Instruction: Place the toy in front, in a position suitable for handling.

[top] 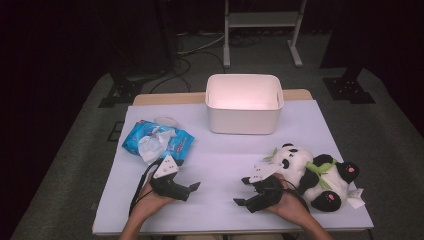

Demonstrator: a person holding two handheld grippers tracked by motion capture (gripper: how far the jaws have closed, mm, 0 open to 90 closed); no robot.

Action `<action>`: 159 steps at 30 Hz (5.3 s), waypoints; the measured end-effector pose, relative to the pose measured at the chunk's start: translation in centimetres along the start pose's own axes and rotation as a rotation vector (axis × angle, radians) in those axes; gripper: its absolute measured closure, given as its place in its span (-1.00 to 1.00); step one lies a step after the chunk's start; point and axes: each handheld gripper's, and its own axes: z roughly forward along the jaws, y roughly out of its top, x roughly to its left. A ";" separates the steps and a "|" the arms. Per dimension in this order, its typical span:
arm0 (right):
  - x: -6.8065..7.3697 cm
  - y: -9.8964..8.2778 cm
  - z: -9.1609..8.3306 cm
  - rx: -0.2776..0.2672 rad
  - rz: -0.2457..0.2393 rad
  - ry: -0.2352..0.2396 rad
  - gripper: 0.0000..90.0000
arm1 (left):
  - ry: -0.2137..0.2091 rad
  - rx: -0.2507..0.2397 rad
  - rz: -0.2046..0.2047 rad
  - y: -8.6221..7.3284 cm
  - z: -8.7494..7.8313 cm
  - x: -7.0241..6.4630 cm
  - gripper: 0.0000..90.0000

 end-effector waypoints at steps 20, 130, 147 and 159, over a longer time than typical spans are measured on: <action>-0.4 4.7 -3.5 0.031 -0.030 -0.013 -0.46 | -0.018 0.012 0.013 -0.1 0.0 -0.3 -0.94; -6.6 1.0 -18.8 0.212 0.057 -0.217 -0.34 | -0.042 0.025 0.026 -0.1 0.1 -0.6 -0.94; -6.8 0.3 -18.2 0.236 0.067 -0.198 0.00 | -0.040 0.031 0.024 -0.2 0.1 -0.6 -0.94; -6.8 0.2 -18.2 0.238 0.056 -0.211 0.52 | -0.030 0.023 0.017 -0.2 -0.1 -0.4 -0.94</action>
